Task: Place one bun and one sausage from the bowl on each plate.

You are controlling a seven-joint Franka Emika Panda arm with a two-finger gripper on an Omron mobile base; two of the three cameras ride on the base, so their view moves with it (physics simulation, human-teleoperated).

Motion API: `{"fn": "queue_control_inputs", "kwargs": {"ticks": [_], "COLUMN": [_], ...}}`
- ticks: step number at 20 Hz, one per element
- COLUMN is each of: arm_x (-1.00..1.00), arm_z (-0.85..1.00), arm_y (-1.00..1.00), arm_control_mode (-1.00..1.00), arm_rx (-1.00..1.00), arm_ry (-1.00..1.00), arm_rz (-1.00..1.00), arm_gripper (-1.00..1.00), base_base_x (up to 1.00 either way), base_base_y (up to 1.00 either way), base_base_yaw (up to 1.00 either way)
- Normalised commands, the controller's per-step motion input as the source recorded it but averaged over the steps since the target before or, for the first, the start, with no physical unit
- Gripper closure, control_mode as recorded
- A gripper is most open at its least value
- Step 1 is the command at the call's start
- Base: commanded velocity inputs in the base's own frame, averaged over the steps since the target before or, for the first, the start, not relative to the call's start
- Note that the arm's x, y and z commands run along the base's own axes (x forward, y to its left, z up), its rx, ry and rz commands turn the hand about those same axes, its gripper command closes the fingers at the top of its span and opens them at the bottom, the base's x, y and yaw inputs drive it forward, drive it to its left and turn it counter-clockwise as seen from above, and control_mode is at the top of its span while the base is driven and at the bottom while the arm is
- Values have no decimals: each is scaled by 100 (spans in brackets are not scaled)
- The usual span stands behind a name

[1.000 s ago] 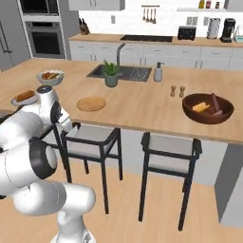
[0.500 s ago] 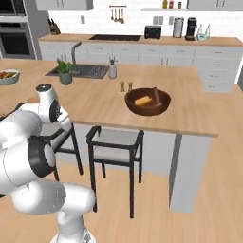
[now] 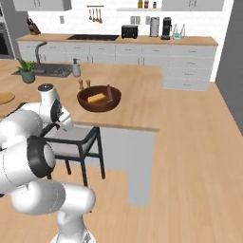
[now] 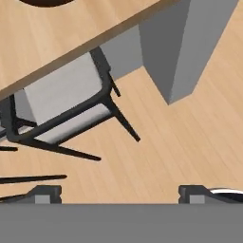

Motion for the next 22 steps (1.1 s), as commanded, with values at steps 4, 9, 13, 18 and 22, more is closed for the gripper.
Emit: {"fn": "queue_control_inputs", "kwargs": {"ticks": [4, 9, 13, 18, 22], "arm_x": [0, 0, 0, 0, 0], "arm_z": [0, 0, 0, 0, 0], "arm_y": [0, 0, 0, 0, 0], "arm_control_mode": [100, 100, 100, 100, 100], "arm_rx": [0, 0, 0, 0, 0], "arm_ry": [0, 0, 0, 0, 0], "arm_rz": [0, 0, 0, 0, 0], "arm_gripper": [-100, -100, -100, -100, -100], "base_base_x": [87, 100, 81, 29, 4], "base_base_y": [-90, -41, 30, 40, 32], "base_base_yaw": [17, 6, 0, -2, 0]}}
